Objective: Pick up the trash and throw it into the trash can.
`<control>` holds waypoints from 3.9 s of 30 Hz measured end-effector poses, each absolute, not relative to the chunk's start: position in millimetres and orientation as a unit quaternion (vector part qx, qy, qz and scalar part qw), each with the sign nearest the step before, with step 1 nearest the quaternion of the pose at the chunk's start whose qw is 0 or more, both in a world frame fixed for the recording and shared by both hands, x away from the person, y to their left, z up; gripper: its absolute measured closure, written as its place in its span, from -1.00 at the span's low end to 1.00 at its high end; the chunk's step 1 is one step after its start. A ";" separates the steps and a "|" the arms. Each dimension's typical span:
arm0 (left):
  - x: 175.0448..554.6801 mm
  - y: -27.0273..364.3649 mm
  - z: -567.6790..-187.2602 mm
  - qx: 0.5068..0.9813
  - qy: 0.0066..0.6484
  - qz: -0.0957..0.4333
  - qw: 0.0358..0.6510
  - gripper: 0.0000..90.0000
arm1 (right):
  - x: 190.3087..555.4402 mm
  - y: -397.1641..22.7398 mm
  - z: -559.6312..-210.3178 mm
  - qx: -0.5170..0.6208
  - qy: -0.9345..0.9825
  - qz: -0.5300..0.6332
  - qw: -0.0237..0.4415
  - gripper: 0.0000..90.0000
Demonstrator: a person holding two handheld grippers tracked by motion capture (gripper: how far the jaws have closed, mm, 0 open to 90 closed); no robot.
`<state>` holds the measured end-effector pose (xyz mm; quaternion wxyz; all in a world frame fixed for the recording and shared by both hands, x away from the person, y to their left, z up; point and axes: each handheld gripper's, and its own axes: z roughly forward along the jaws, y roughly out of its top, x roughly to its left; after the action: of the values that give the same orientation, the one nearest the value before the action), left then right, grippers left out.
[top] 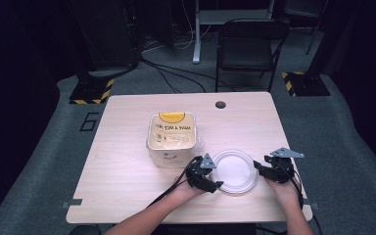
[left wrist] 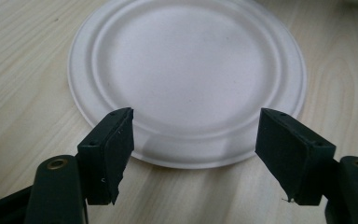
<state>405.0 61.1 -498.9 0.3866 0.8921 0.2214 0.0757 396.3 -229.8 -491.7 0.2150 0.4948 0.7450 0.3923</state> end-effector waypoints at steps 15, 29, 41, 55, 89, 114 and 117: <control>413.4 53.3 -503.8 0.895 0.226 0.082 0.375 -0.44 | 398.0 -225.4 -492.1 0.494 0.746 0.394 0.210 -0.06; 410.4 53.2 -504.1 0.901 0.209 0.071 0.374 -0.47 | 399.2 -224.5 -492.9 0.492 0.747 0.399 0.202 -0.08; 413.9 53.1 -503.7 0.899 0.205 0.075 0.381 -0.49 | 400.7 -222.3 -494.1 0.491 0.748 0.401 0.196 -0.12; 412.8 52.5 -508.4 0.901 0.206 0.077 0.375 -0.53 | 406.0 -215.1 -500.4 0.492 0.761 0.385 0.174 -0.23; 408.6 57.5 -509.8 0.902 0.202 0.078 0.375 -0.52 | 402.4 -208.6 -488.0 0.492 0.743 0.431 0.139 0.51; 374.6 129.5 -487.5 0.890 0.198 0.069 0.405 -0.52 | 375.9 -189.5 -439.7 0.423 0.755 0.480 0.142 0.80; 372.1 136.5 -487.0 0.891 0.200 0.068 0.403 -0.52 | 374.8 -186.3 -432.3 0.415 0.761 0.475 0.152 0.81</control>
<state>372.1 136.5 -487.0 0.4028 0.8906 0.1998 0.0678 374.8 -186.3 -432.3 0.1516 0.4154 0.7607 0.4752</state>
